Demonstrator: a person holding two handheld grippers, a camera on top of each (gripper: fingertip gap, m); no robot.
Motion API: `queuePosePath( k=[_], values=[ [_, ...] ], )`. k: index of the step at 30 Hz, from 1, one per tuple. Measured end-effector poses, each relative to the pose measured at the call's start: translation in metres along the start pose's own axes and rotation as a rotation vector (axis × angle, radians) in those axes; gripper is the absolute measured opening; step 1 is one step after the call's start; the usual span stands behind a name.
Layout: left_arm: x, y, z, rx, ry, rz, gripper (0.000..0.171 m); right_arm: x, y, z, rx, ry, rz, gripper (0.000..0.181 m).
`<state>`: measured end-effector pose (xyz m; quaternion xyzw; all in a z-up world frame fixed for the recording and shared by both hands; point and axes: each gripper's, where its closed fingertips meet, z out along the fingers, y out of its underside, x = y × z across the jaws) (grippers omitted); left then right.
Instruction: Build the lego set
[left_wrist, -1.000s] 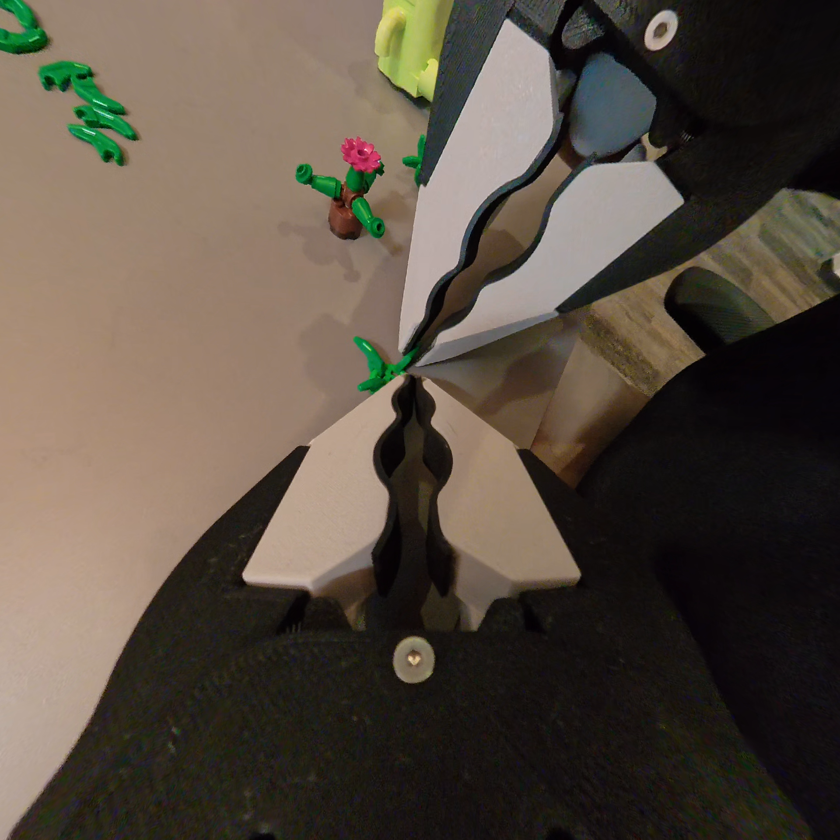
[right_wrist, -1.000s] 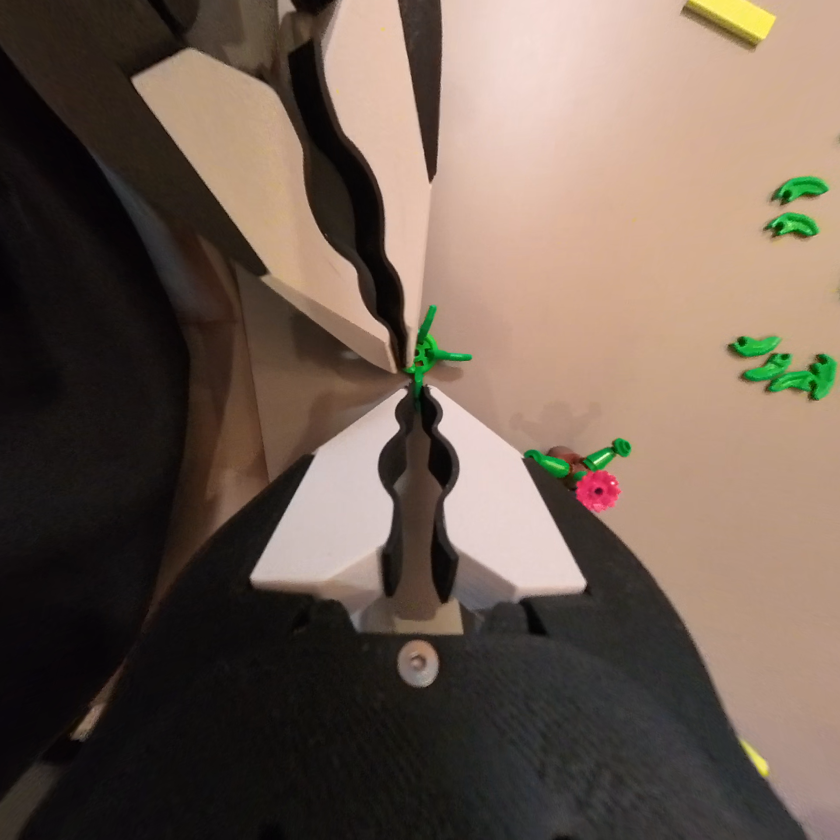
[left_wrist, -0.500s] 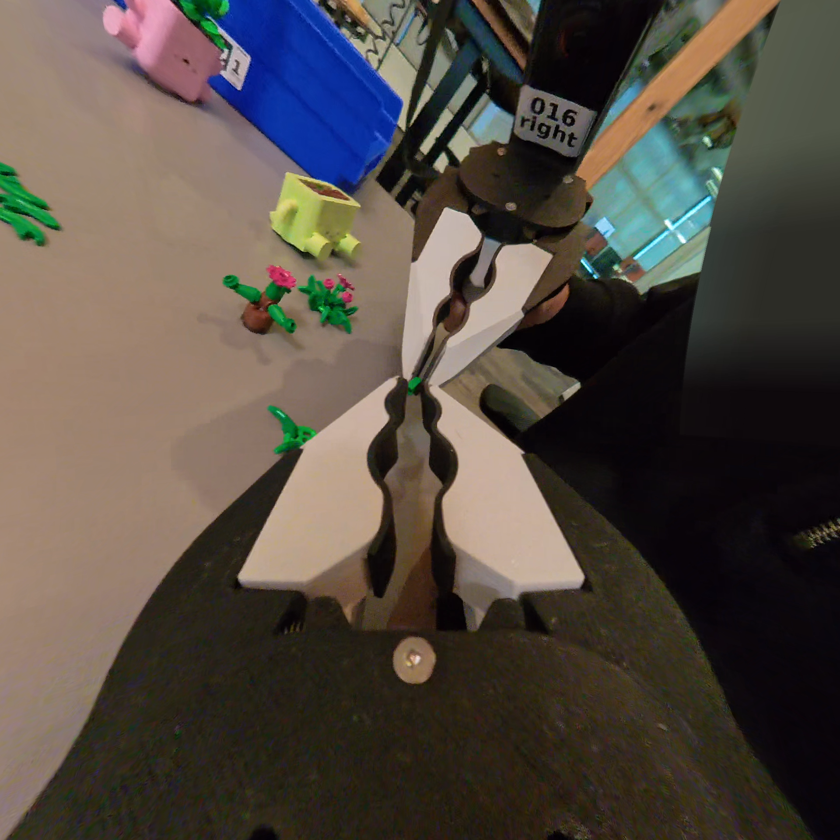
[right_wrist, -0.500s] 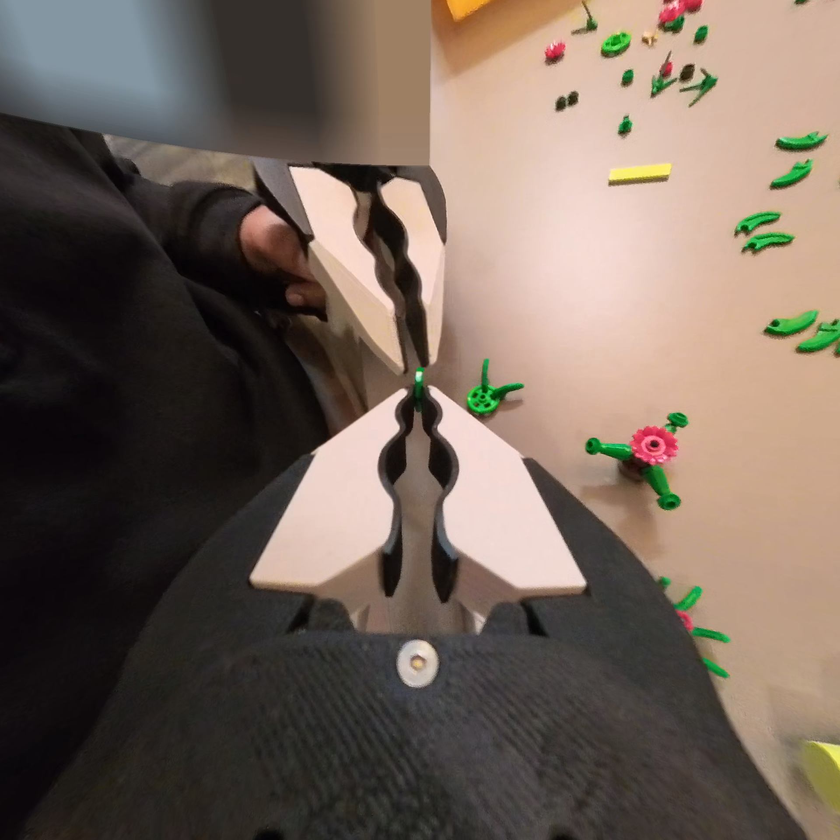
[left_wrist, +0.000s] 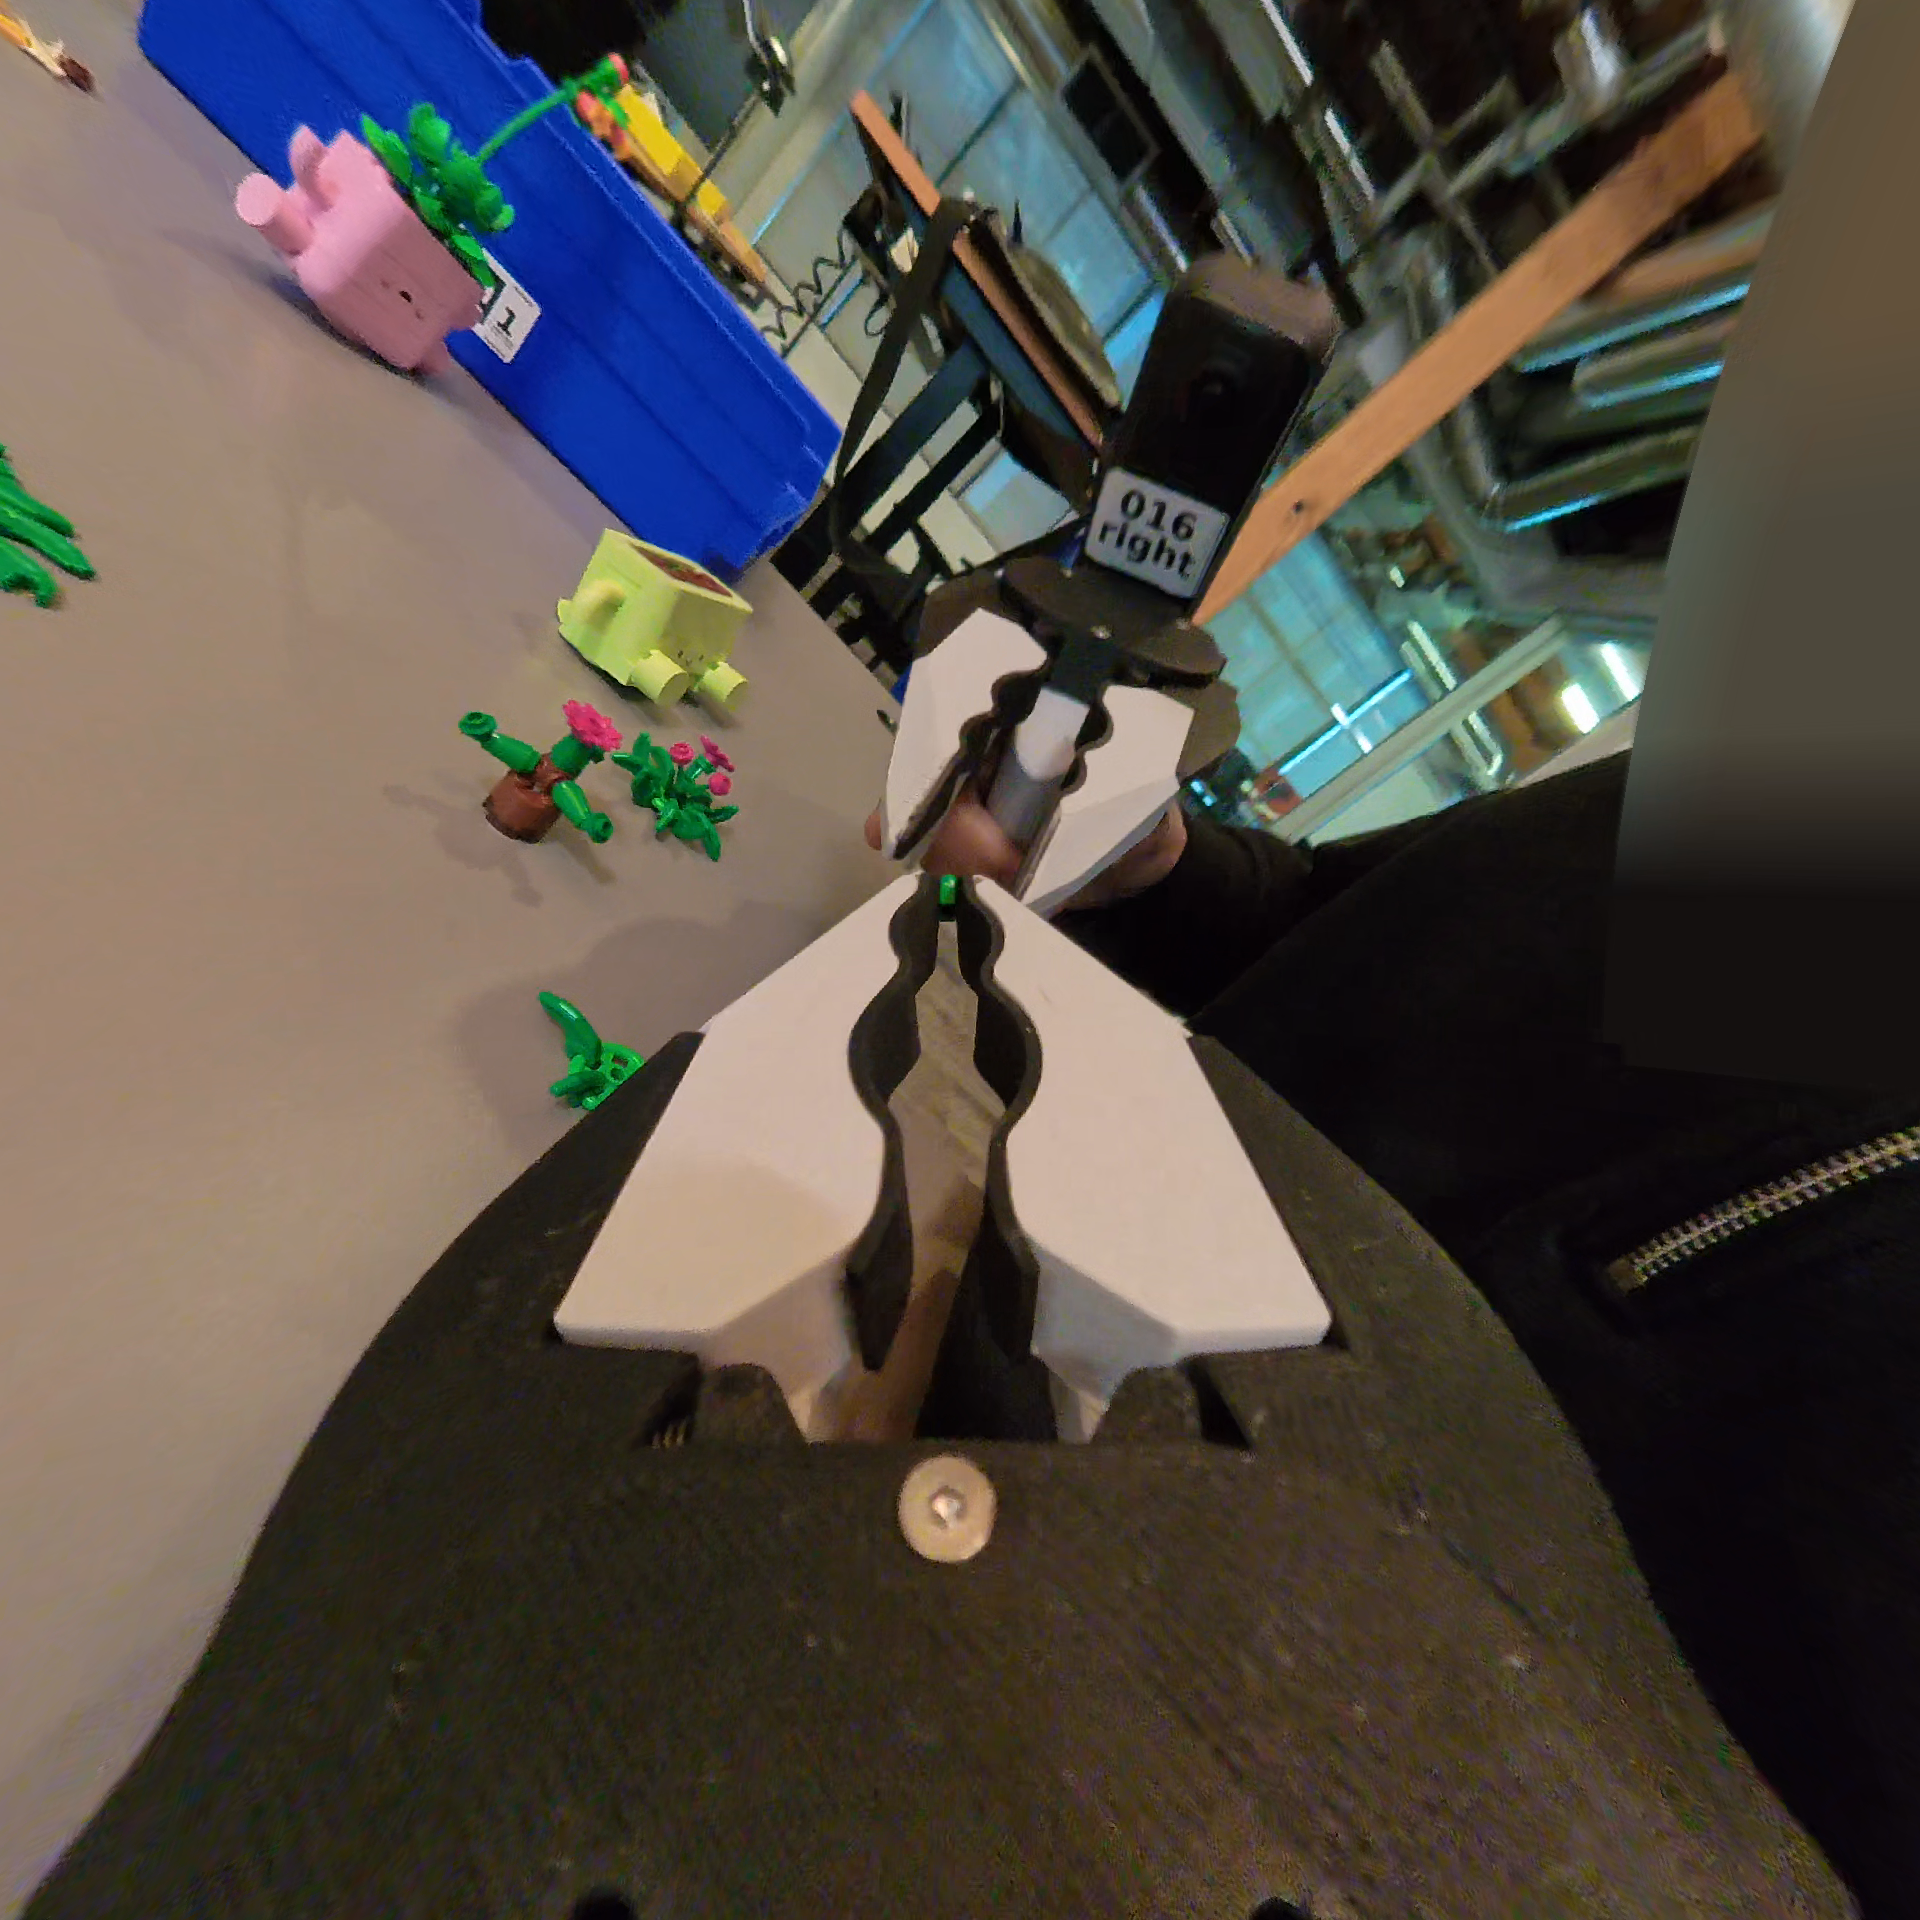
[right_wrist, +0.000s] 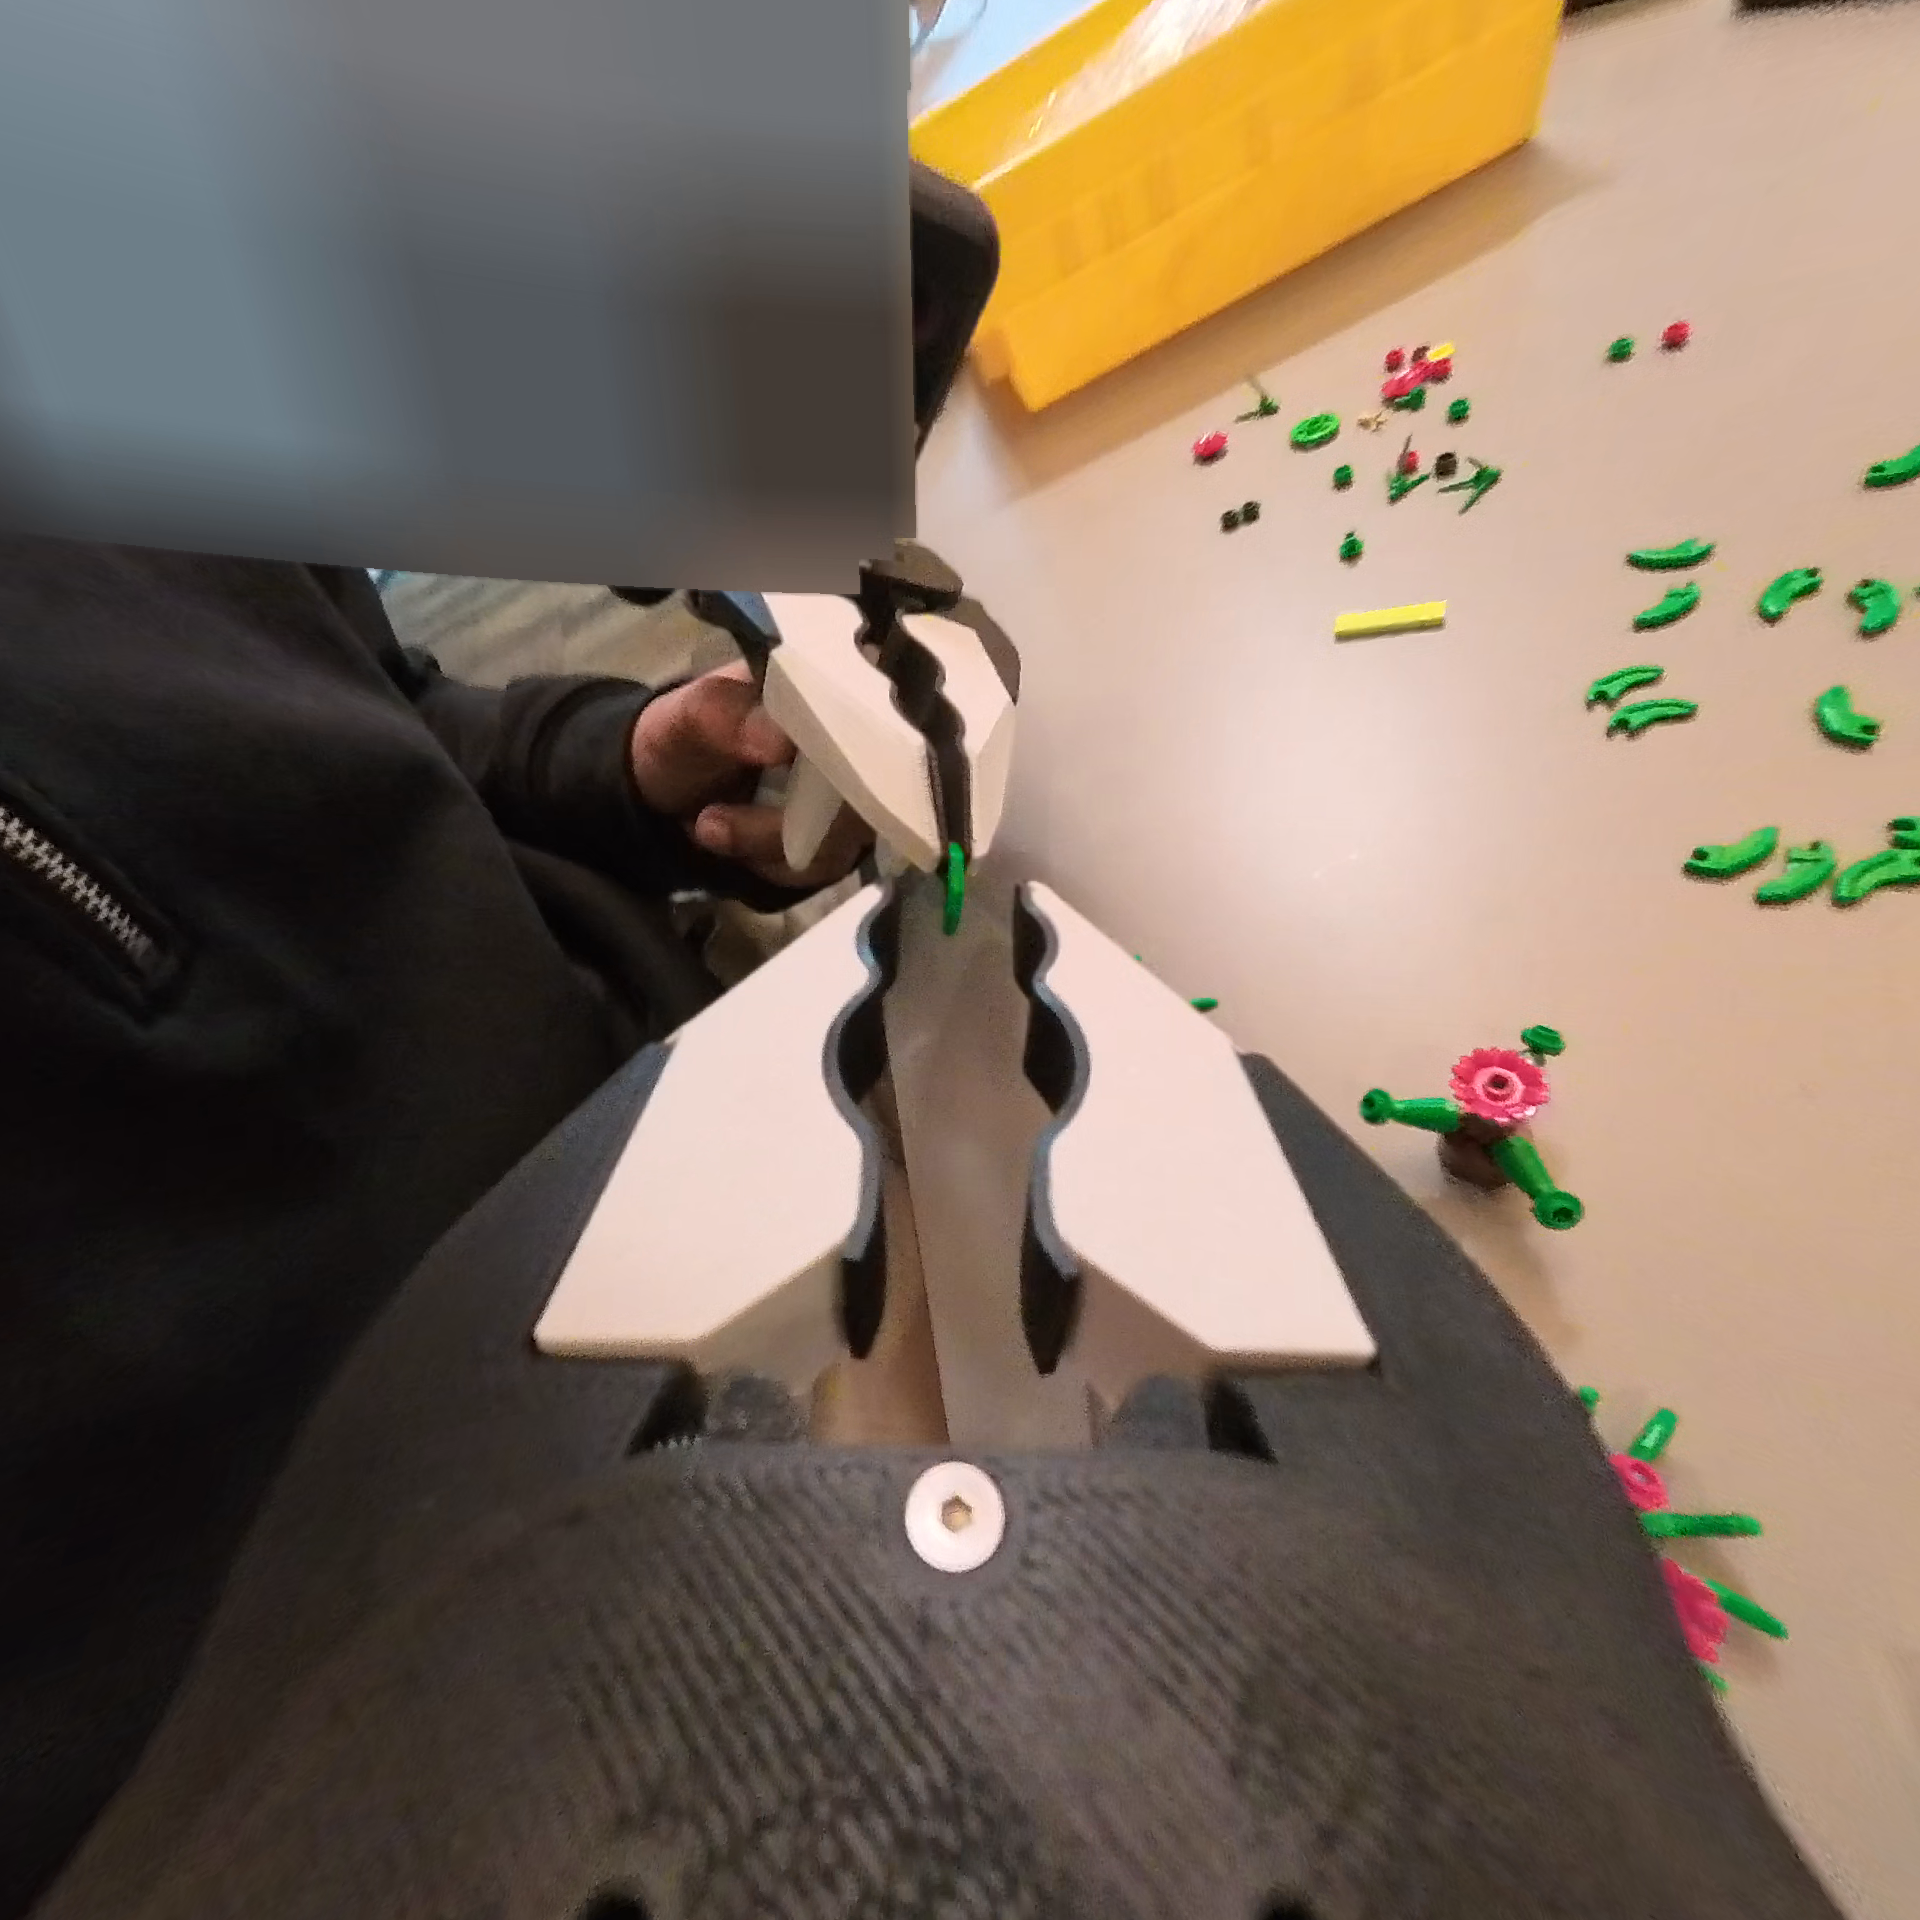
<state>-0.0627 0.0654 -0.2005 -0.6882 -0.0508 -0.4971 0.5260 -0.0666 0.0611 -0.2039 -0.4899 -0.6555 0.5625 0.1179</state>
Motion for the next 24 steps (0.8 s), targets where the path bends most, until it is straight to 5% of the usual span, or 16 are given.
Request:
queuePosePath(
  k=[11,24],
  values=[
    [0.002,-0.007,0.0,0.076,0.048,-0.092,0.001,0.001,-0.011,0.003,0.191,-0.096,0.216,0.001],
    [0.003,-0.004,-0.001,0.066,0.053,-0.074,0.001,0.0,-0.008,0.003,0.17,-0.125,0.246,0.0]
  ],
)
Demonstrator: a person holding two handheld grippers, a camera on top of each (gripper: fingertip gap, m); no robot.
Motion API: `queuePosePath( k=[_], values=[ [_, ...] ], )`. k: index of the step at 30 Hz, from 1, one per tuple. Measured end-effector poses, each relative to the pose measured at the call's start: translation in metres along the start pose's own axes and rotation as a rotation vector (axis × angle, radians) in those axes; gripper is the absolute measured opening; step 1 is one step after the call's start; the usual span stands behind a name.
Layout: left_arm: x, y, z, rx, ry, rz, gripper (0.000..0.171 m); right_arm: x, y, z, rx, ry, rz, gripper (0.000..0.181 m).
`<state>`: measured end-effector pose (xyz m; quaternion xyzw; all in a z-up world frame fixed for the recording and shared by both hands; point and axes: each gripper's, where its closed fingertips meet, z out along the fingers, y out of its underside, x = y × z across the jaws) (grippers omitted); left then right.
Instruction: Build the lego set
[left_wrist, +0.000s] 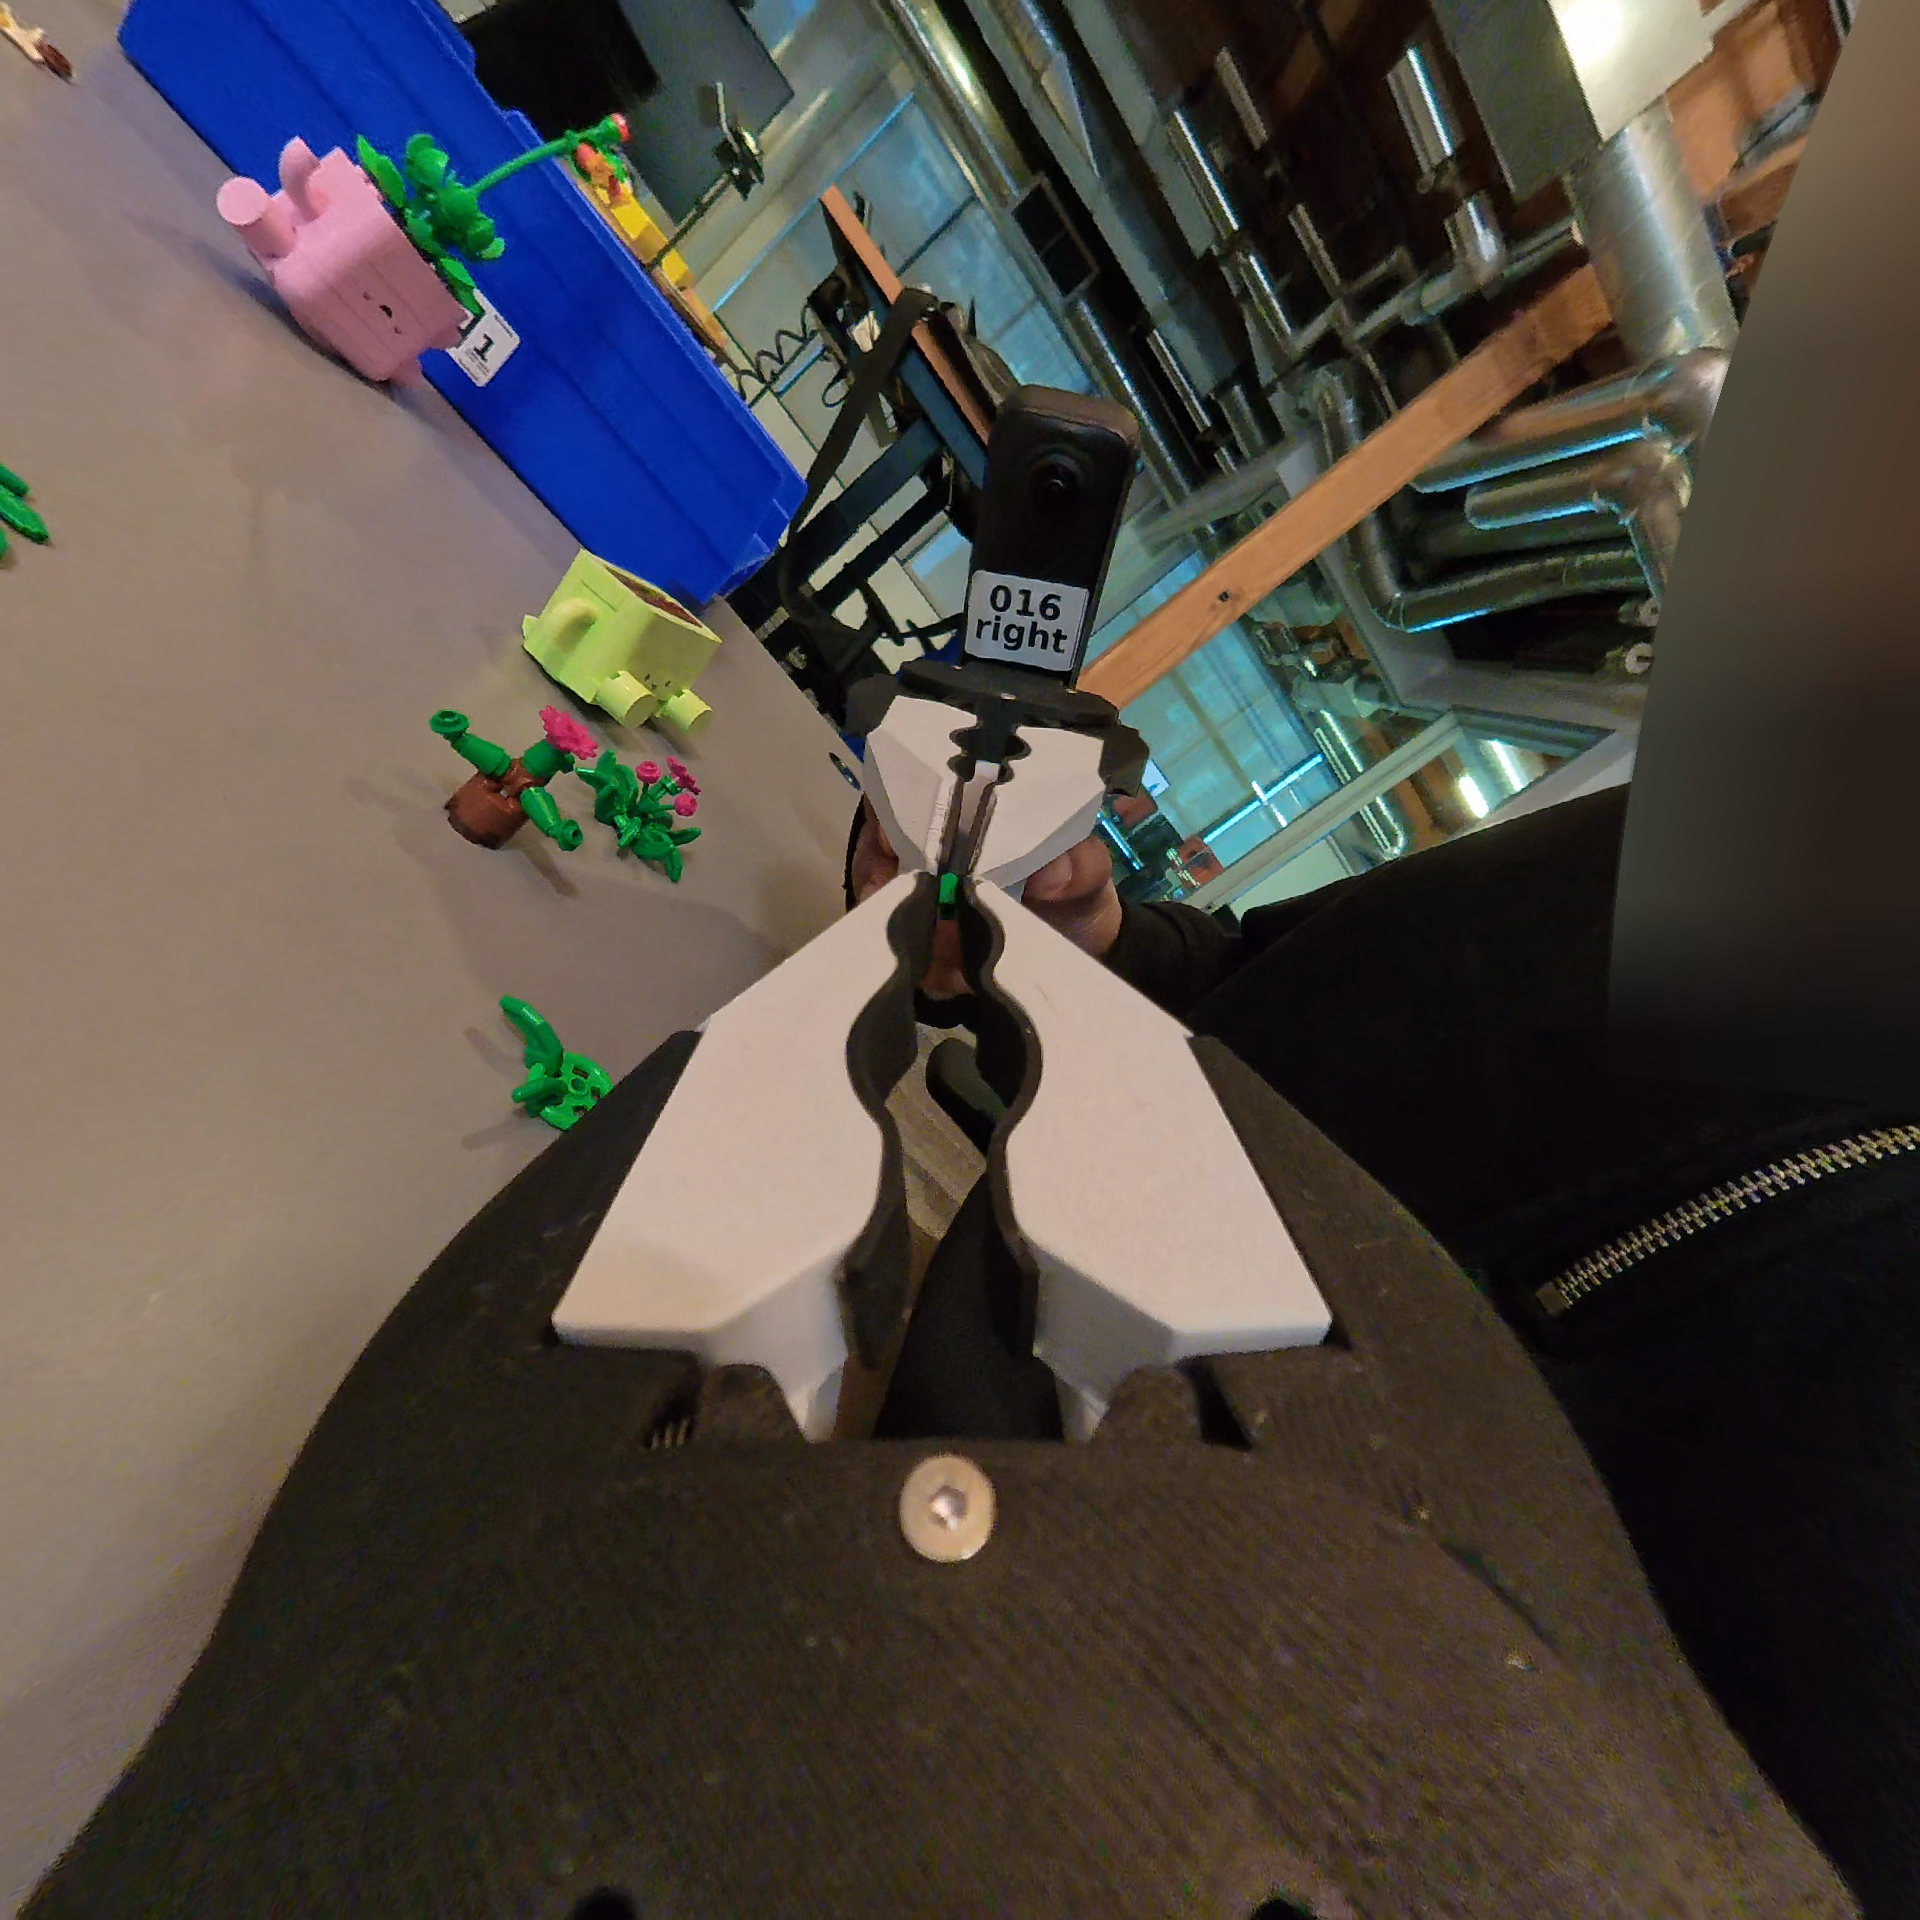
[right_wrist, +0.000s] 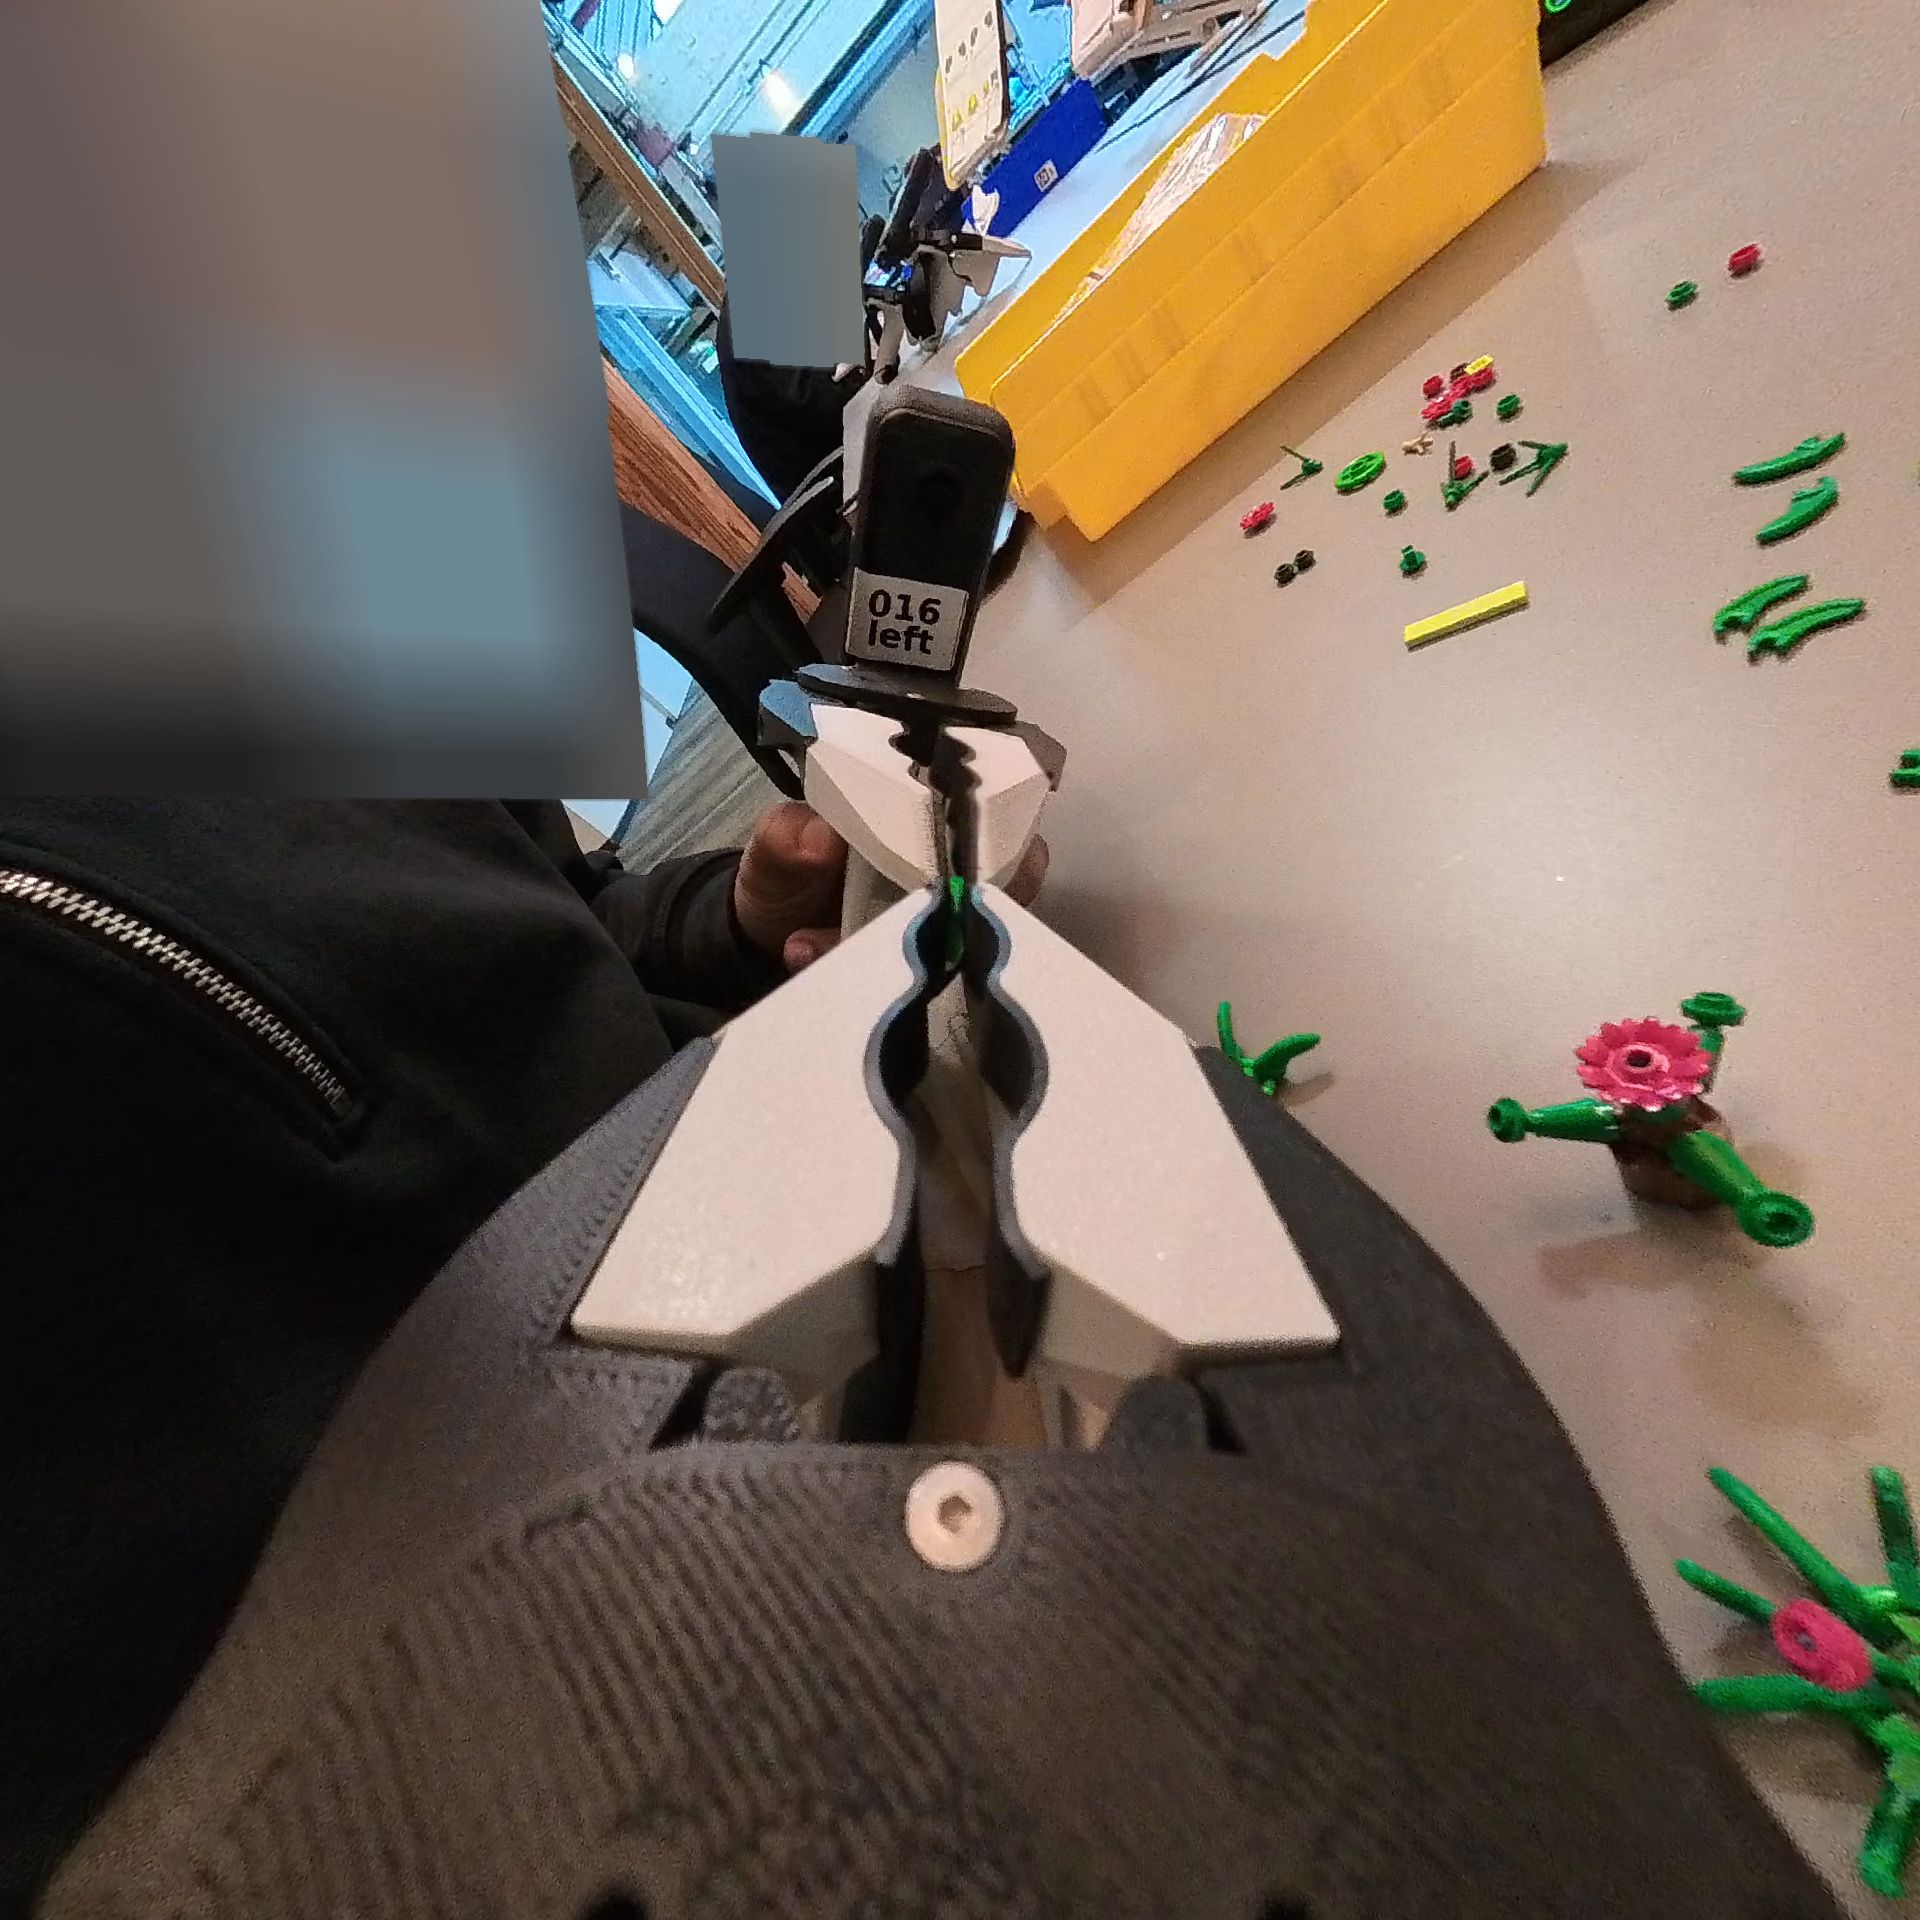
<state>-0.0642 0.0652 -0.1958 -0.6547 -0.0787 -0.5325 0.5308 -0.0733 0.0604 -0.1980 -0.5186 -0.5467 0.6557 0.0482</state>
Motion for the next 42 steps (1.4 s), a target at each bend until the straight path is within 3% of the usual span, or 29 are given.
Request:
queuePosePath(
  k=[21,24,35,38,42],
  values=[
    [0.0,-0.001,-0.003,0.001,0.013,-0.01,0.0,0.0,-0.002,0.0,0.049,-0.028,0.059,0.0],
    [0.0,-0.001,-0.002,0.003,0.014,-0.015,0.0,-0.002,-0.003,0.002,0.061,-0.053,0.087,0.007],
    [0.0,0.002,-0.001,-0.015,0.014,-0.022,0.0,-0.001,0.001,0.0,0.036,-0.056,0.064,0.0],
    [-0.013,0.007,-0.003,-0.062,-0.095,0.037,0.009,0.003,0.004,0.002,-0.02,-0.002,0.037,0.0],
    [-0.052,0.032,-0.014,-0.292,-0.479,0.352,0.004,0.028,0.02,0.0,-0.197,0.177,-0.075,0.0]
  ],
)
